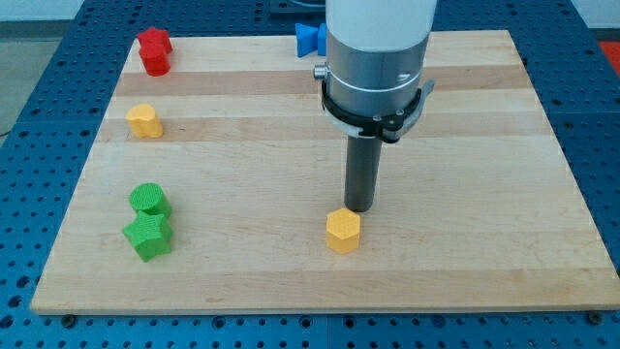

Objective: Move the yellow heart a bit right

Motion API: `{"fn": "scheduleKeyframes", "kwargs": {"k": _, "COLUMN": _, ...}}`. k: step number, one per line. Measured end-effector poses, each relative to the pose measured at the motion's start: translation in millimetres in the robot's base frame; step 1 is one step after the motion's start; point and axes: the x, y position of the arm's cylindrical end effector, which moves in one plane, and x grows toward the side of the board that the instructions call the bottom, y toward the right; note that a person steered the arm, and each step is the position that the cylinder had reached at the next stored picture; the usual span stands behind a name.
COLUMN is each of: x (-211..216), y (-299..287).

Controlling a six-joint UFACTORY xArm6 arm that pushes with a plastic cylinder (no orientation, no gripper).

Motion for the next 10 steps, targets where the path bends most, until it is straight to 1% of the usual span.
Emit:
{"fn": "scheduleKeyframes", "kwargs": {"k": 1, "x": 22.5, "y": -6.9}}
{"fn": "scheduleKeyframes", "kwargs": {"k": 2, "x": 30.9, "y": -14.0}}
{"fn": "scheduleKeyframes", "kwargs": {"k": 3, "x": -8.8, "y": -18.4}}
{"fn": "scheduleKeyframes", "kwargs": {"k": 4, "x": -79.5, "y": -60.1}}
{"fn": "scheduleKeyframes", "kwargs": {"k": 5, "x": -139.4, "y": -118.1}}
{"fn": "scheduleKeyframes", "kwargs": {"k": 6, "x": -175.0, "y": -190.4}}
{"fn": "scheduleKeyframes", "kwargs": {"k": 7, "x": -177.0, "y": -258.8}}
{"fn": "scheduleKeyframes", "kwargs": {"k": 8, "x": -167.0, "y": -327.9}}
{"fn": "scheduleKeyframes", "kwargs": {"k": 9, "x": -149.3, "y": -342.3}}
{"fn": "scheduleKeyframes", "kwargs": {"k": 10, "x": -142.6, "y": -283.9}}
